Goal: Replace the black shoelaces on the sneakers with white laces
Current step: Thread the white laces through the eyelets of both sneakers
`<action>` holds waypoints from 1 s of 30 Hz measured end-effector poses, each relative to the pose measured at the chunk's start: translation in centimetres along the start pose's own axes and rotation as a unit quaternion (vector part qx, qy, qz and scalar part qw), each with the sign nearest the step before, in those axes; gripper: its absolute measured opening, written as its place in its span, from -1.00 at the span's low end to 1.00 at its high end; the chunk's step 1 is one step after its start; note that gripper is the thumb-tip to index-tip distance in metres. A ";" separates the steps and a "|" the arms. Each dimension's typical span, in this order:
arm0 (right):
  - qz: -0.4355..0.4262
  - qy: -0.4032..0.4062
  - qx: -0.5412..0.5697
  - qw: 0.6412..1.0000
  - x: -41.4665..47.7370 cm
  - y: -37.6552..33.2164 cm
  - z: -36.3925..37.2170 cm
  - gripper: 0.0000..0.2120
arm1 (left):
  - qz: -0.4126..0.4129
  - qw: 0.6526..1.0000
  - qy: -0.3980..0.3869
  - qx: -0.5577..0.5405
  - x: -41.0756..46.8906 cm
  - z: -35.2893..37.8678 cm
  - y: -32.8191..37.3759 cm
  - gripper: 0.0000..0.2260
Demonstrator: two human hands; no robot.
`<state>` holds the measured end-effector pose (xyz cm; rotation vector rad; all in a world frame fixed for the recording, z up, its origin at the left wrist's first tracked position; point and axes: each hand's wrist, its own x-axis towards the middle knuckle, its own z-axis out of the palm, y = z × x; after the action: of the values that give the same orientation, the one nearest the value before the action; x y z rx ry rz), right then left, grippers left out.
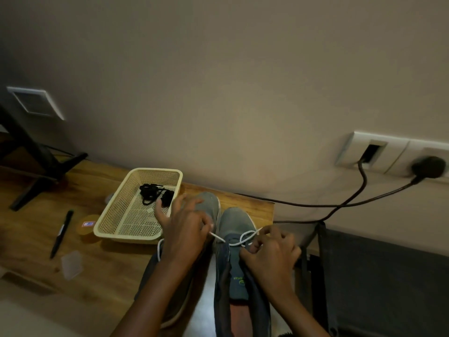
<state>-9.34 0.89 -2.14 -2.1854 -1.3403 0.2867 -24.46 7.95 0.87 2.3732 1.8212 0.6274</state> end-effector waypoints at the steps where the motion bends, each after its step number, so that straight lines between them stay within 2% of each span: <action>1: 0.000 -0.002 -0.002 1.000 0.0 0.1 0.1 -0.85 | -0.019 0.999 0.036 -0.021 0.1 -0.3 -0.4 -0.81; 3: 0.001 -0.003 -0.008 1.000 -0.1 0.1 0.3 -0.90 | -0.069 0.993 0.091 -0.029 0.3 -0.9 -1.0 -0.83; 5: -0.002 0.017 0.000 1.000 -0.1 0.1 0.5 -0.91 | -0.087 0.991 0.098 -0.001 0.4 -1.1 -1.2 -0.89; 7: -0.007 0.027 -0.001 1.000 -0.2 0.0 0.5 -0.91 | -0.048 0.996 0.077 0.002 0.5 -0.5 -1.1 -0.90; 10: -0.007 0.013 -0.005 1.000 -0.2 -0.1 0.5 -0.90 | 0.068 0.997 0.014 0.022 0.1 0.9 -0.2 -0.85; 12: -0.005 0.008 -0.002 1.000 -0.1 -0.1 0.3 -0.89 | 0.094 0.994 -0.026 0.049 -0.4 1.5 0.4 -0.84; 16: -0.005 -0.024 -0.009 1.000 0.0 0.1 0.1 -0.86 | 0.080 0.989 -0.064 0.108 -0.9 1.5 0.9 -0.94; 19: 0.000 -0.029 -0.015 0.999 0.0 0.1 0.1 -0.84 | 0.081 0.986 -0.091 0.116 -0.8 1.5 0.9 -0.86; 21: 0.006 -0.022 -0.006 1.000 -0.1 0.1 0.1 -0.81 | 0.083 0.990 -0.055 0.103 -0.9 1.2 1.1 -0.95; 22: 0.008 -0.017 -0.001 1.000 -0.1 0.1 0.0 -0.79 | 0.062 0.995 -0.031 0.079 -0.8 1.1 0.9 -0.89; 23: 0.005 -0.008 0.003 1.000 -0.2 0.1 0.1 -0.81 | 0.028 0.998 0.010 0.061 -0.5 0.9 0.6 -0.85; 25: -0.004 0.022 0.010 1.000 -0.3 0.1 0.3 -0.85 | -0.056 0.995 0.076 0.035 -0.1 0.4 -0.2 -0.93; 26: -0.009 0.037 0.011 0.999 -0.3 0.1 0.5 -0.86 | -0.078 0.993 0.081 0.032 0.1 0.2 -0.6 -0.98; 28: -0.014 0.055 0.014 0.998 -0.4 0.1 0.7 -0.85 | -0.063 0.996 0.059 0.028 0.2 0.3 -1.0 -0.96; 30: -0.014 0.057 0.012 0.998 -0.4 0.1 0.7 -0.84 | -0.005 0.999 -0.019 0.044 -0.1 0.7 -0.8 -0.88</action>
<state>-9.75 0.75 -2.84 -2.1274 -1.2984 0.1646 -24.92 8.21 0.03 2.4109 1.8807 0.5090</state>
